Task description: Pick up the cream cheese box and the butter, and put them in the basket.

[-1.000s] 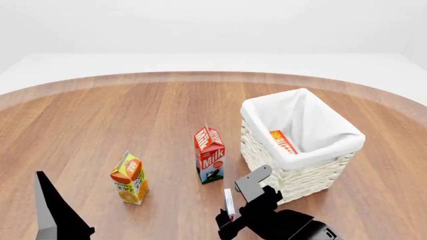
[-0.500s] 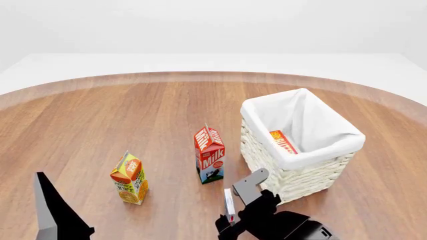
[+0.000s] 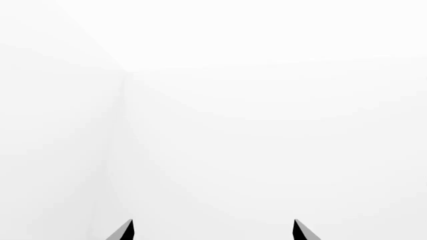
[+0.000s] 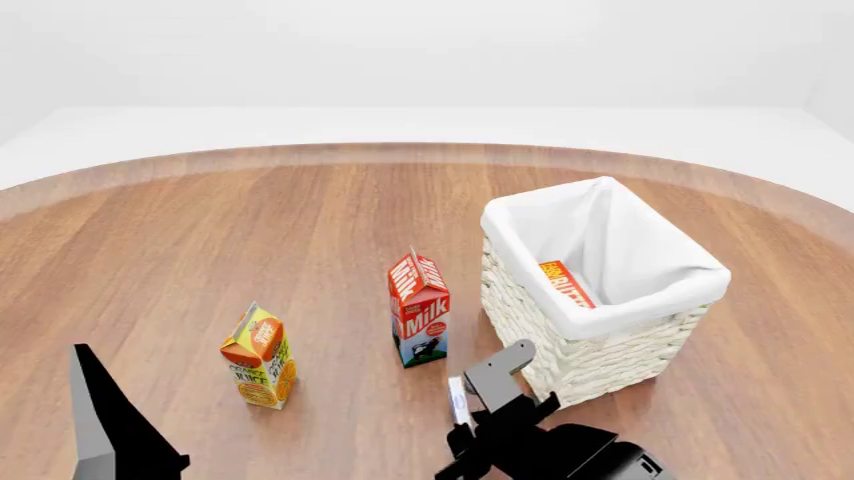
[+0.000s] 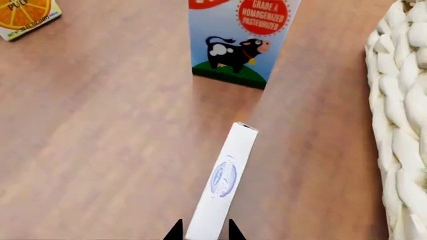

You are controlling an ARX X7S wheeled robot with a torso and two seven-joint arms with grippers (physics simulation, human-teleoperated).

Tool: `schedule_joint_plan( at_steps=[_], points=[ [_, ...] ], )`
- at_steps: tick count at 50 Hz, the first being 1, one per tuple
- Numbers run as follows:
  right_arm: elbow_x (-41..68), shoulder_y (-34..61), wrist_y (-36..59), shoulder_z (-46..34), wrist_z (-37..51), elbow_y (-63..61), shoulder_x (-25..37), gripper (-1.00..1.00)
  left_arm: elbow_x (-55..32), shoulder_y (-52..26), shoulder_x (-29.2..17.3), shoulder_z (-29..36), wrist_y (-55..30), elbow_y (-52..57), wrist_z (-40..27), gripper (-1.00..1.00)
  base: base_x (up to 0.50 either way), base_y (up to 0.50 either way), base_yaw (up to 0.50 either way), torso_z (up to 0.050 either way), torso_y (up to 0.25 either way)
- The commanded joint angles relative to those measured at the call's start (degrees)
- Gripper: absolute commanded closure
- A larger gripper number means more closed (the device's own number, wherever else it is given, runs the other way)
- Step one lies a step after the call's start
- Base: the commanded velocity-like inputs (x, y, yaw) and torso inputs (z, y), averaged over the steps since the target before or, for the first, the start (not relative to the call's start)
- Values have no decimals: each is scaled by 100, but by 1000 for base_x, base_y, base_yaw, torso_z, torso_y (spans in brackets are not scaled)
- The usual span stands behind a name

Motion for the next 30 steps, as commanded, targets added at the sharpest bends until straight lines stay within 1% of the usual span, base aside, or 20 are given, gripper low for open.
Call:
schedule_joint_plan(
  at_steps=[1, 18, 30],
  points=[
    [35, -2, -19, 9, -39, -54, 15, 100, 1, -3, 2, 1, -17, 17, -12, -100, 0, 0, 0, 0, 0],
    [86, -40, -69, 54, -20, -116, 47, 100, 1, 18, -4, -9, 132, -112, -11, -100, 0, 0, 0, 1, 0],
    [264, -166, 114, 218, 272, -856, 294, 100, 11, 24, -9, 2, 95, -72, -14, -100, 0, 0, 0, 0, 1]
  ],
)
